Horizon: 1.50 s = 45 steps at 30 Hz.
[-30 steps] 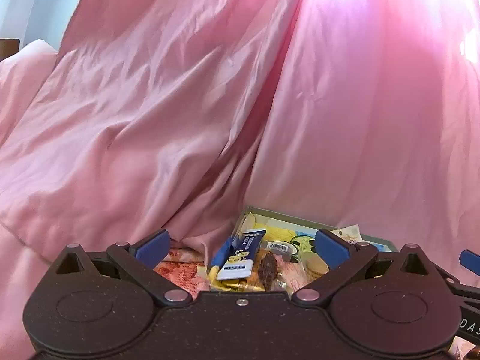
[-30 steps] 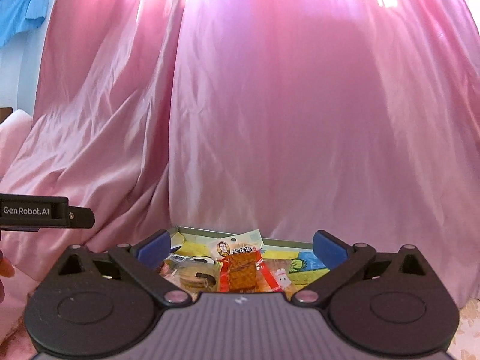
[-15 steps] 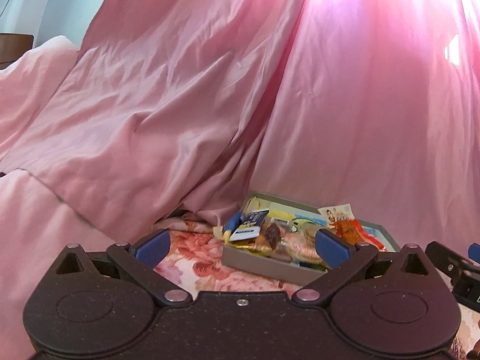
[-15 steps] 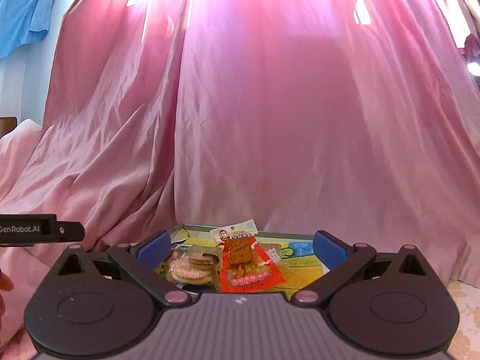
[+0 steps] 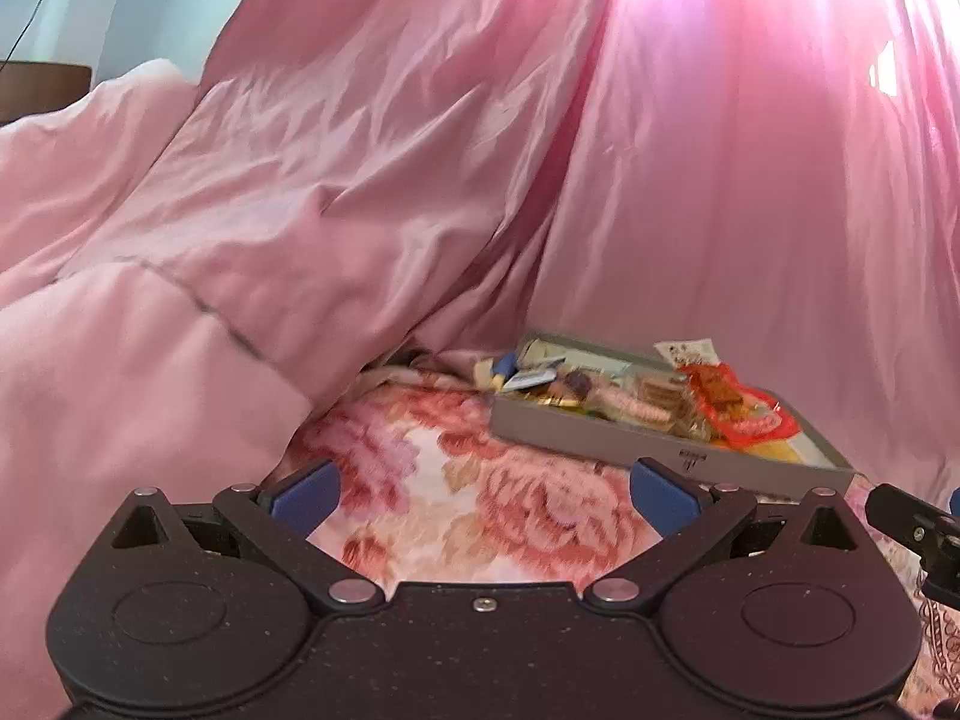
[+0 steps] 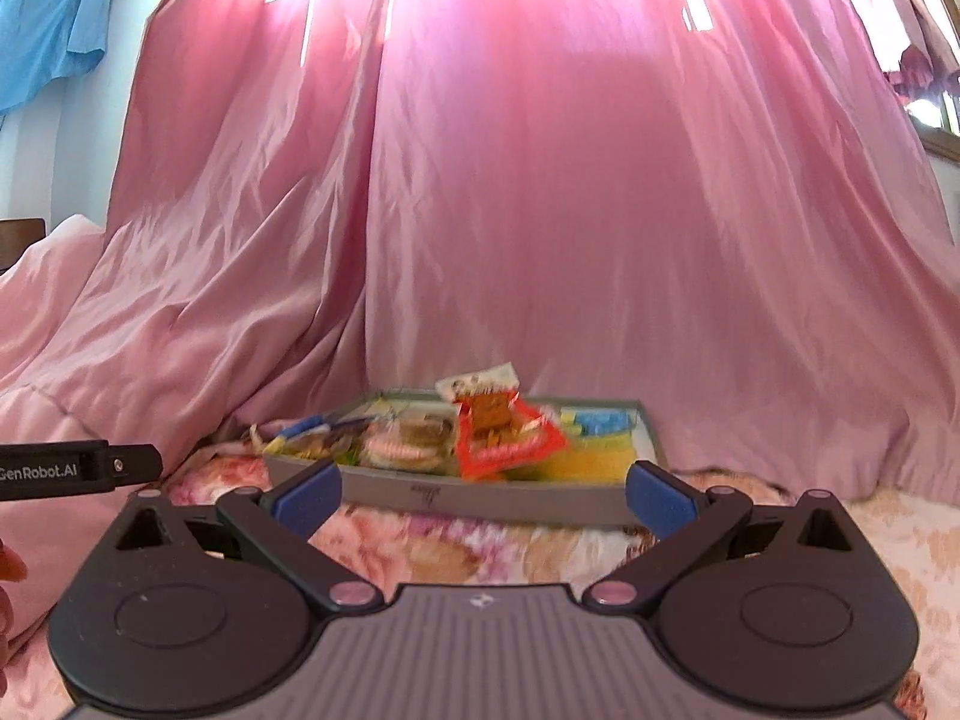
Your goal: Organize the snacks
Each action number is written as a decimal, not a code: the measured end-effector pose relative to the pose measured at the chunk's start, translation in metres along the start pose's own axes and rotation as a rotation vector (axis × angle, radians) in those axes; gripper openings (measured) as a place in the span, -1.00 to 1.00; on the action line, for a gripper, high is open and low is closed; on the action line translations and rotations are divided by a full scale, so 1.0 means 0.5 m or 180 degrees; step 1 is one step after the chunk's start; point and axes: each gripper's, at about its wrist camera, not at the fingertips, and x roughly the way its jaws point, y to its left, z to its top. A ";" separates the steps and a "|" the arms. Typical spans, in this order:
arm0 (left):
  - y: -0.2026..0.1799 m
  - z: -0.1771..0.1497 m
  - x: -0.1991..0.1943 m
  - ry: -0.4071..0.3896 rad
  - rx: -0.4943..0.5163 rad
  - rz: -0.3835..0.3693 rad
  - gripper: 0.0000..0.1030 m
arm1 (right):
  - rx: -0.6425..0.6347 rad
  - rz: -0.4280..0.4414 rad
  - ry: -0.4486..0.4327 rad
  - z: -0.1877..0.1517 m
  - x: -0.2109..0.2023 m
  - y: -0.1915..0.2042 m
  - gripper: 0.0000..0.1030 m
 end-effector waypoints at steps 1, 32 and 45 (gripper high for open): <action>0.004 -0.006 -0.004 0.0005 -0.0002 0.0007 0.98 | -0.0002 -0.0002 0.0018 -0.006 -0.006 0.002 1.00; 0.069 -0.122 -0.037 0.0207 0.0185 -0.0024 0.98 | -0.0059 -0.0055 0.0471 -0.113 -0.051 0.045 1.00; 0.071 -0.133 -0.031 0.0292 0.0191 -0.0061 0.98 | -0.0050 -0.0059 0.0562 -0.125 -0.041 0.048 1.00</action>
